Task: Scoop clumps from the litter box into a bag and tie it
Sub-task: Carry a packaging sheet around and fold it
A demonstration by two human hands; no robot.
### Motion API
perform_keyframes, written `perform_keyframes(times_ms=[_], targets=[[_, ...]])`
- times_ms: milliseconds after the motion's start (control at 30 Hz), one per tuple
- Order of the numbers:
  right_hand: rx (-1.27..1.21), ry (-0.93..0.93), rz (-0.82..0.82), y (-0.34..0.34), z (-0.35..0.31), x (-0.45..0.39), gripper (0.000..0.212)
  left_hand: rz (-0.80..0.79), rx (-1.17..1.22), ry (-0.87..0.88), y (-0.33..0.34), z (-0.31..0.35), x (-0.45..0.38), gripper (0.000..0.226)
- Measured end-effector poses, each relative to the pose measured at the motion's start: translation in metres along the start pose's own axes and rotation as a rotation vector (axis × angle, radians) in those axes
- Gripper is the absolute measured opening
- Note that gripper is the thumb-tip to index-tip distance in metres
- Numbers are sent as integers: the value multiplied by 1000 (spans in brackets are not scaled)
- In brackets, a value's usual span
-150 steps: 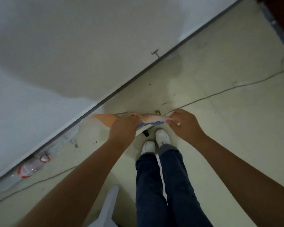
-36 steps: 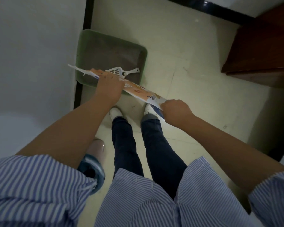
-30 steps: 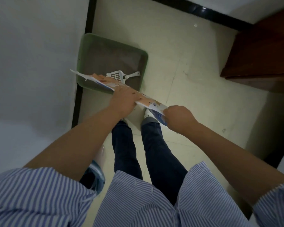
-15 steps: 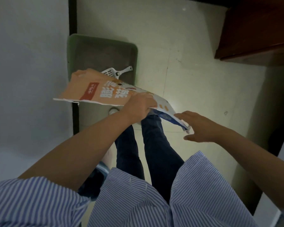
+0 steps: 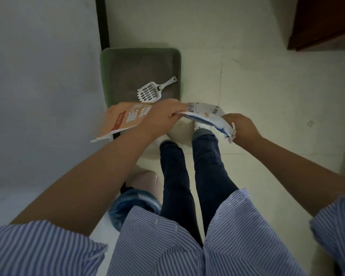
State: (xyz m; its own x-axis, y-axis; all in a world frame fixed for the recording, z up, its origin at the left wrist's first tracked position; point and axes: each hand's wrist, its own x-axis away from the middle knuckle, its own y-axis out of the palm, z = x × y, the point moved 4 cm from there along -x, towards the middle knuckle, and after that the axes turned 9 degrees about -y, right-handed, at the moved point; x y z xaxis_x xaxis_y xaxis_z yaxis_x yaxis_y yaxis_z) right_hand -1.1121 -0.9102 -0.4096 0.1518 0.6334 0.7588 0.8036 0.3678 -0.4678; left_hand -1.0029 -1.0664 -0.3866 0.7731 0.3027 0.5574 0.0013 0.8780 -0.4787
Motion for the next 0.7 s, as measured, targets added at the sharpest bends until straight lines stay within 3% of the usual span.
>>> perform_keyframes(times_ms=[400, 533, 700], targets=[[173, 17, 102, 15, -4, -9, 21, 206, -242, 309, -12, -28, 5, 34], [287, -228, 307, 5, -22, -6, 14, 277, -251, 350, -18, -30, 3, 34], [349, -297, 309, 0, -27, -7, 9, 287, -229, 389, -20, -36, -4, 34]])
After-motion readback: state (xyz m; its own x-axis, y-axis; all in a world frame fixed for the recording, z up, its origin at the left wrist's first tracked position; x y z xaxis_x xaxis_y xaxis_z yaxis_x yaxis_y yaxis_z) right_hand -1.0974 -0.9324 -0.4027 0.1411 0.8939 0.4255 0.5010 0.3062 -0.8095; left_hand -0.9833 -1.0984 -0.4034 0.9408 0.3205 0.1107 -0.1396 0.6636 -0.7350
